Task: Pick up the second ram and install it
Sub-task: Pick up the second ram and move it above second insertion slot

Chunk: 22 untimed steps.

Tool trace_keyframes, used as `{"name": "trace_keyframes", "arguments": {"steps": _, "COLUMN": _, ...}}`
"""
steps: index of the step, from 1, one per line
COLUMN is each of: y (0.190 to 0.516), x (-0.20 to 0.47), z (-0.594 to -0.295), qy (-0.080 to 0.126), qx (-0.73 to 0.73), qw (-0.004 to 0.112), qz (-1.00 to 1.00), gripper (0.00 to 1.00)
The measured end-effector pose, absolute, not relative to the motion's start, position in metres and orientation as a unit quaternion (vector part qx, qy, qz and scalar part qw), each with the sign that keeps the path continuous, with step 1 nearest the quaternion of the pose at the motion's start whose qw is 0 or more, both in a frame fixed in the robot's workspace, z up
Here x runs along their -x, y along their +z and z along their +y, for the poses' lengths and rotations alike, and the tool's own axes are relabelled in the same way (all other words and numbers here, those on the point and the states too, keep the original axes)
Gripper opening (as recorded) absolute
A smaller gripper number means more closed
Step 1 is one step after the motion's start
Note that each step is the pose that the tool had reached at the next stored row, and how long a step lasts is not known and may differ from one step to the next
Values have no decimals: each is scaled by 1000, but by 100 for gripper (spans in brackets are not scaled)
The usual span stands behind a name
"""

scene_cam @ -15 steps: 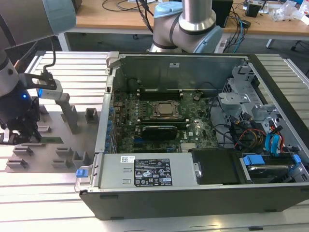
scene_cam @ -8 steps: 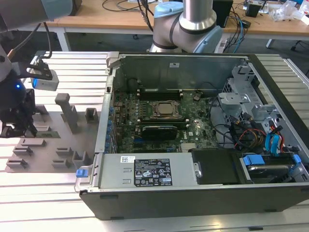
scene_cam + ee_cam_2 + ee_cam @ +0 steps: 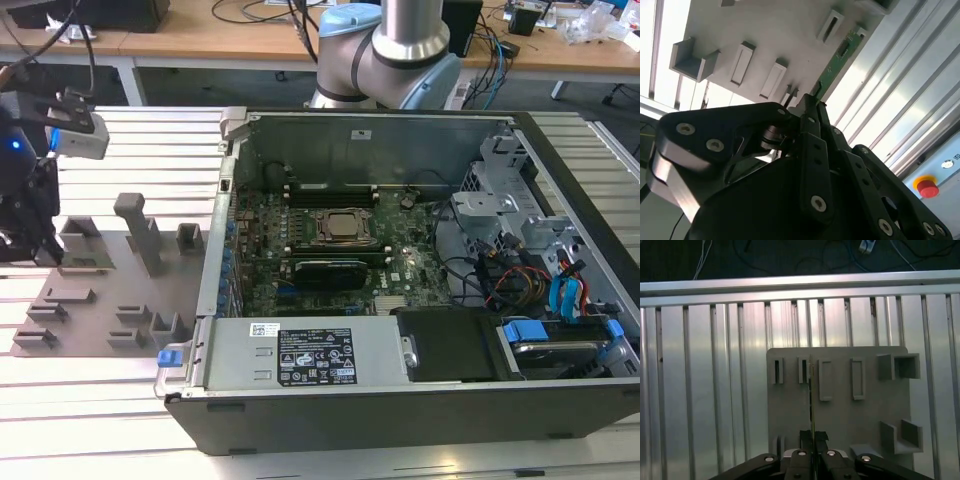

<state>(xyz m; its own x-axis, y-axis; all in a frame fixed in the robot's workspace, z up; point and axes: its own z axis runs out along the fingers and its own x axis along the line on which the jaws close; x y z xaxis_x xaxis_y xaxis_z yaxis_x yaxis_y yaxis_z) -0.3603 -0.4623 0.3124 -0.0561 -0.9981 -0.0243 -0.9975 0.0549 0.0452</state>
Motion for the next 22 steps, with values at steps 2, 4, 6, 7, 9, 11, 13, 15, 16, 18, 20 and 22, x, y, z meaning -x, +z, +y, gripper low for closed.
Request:
{"name": "trace_keyframes", "arguments": {"steps": 2, "y": 319, "x": 360, "z": -462, "qy": -25, "qx": -687, "qw": 7, "qz": -726, "gripper": 14}}
{"name": "trace_keyframes", "arguments": {"steps": 4, "y": 327, "x": 360, "z": -462, "qy": -25, "qx": -687, "qw": 7, "qz": -726, "gripper": 14}}
{"name": "trace_keyframes", "arguments": {"steps": 6, "y": 331, "x": 360, "z": -462, "qy": -25, "qx": -687, "qw": 7, "qz": -726, "gripper": 14}}
{"name": "trace_keyframes", "arguments": {"steps": 7, "y": 335, "x": 360, "z": -462, "qy": -25, "qx": -687, "qw": 7, "qz": -726, "gripper": 14}}
{"name": "trace_keyframes", "arguments": {"steps": 9, "y": 343, "x": 360, "z": -462, "qy": -25, "qx": -687, "qw": 7, "qz": -726, "gripper": 14}}
{"name": "trace_keyframes", "arguments": {"steps": 11, "y": 352, "x": 360, "z": -462, "qy": -25, "qx": -687, "qw": 7, "qz": -726, "gripper": 14}}
{"name": "trace_keyframes", "arguments": {"steps": 13, "y": 356, "x": 360, "z": -462, "qy": -25, "qx": -687, "qw": 7, "qz": -726, "gripper": 14}}
{"name": "trace_keyframes", "arguments": {"steps": 15, "y": 361, "x": 360, "z": -462, "qy": -25, "qx": -687, "qw": 7, "qz": -726, "gripper": 14}}
{"name": "trace_keyframes", "arguments": {"steps": 16, "y": 363, "x": 360, "z": -462, "qy": -25, "qx": -687, "qw": 7, "qz": -726, "gripper": 14}}
{"name": "trace_keyframes", "arguments": {"steps": 18, "y": 367, "x": 360, "z": -462, "qy": -25, "qx": -687, "qw": 7, "qz": -726, "gripper": 14}}
{"name": "trace_keyframes", "arguments": {"steps": 20, "y": 374, "x": 360, "z": -462, "qy": -25, "qx": -687, "qw": 7, "qz": -726, "gripper": 14}}
{"name": "trace_keyframes", "arguments": {"steps": 22, "y": 381, "x": 360, "z": -462, "qy": -25, "qx": -687, "qw": 7, "qz": -726, "gripper": 14}}
